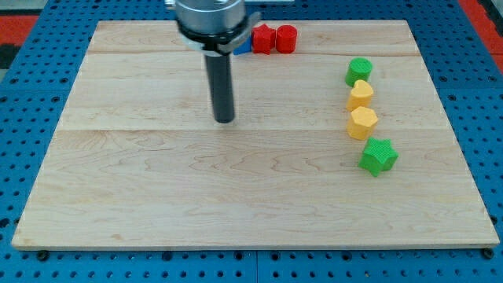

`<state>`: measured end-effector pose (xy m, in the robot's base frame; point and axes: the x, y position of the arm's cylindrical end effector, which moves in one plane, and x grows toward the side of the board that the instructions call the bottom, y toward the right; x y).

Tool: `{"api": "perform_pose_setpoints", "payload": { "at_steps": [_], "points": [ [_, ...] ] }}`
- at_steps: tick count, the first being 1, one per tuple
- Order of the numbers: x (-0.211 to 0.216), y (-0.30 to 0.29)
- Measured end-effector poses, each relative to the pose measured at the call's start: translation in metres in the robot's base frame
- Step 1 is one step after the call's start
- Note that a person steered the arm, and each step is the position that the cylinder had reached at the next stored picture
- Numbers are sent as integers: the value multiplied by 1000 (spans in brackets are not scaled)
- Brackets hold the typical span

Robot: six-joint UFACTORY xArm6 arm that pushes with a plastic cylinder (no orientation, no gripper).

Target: Move your arm to top center

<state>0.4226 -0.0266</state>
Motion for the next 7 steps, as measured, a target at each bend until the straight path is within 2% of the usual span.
{"api": "perform_pose_setpoints", "payload": {
  "at_steps": [2,3,5,6,7],
  "points": [
    [-42,136],
    [-92,114],
    [-141,190],
    [-206,190],
    [-230,183]
  ]
}}
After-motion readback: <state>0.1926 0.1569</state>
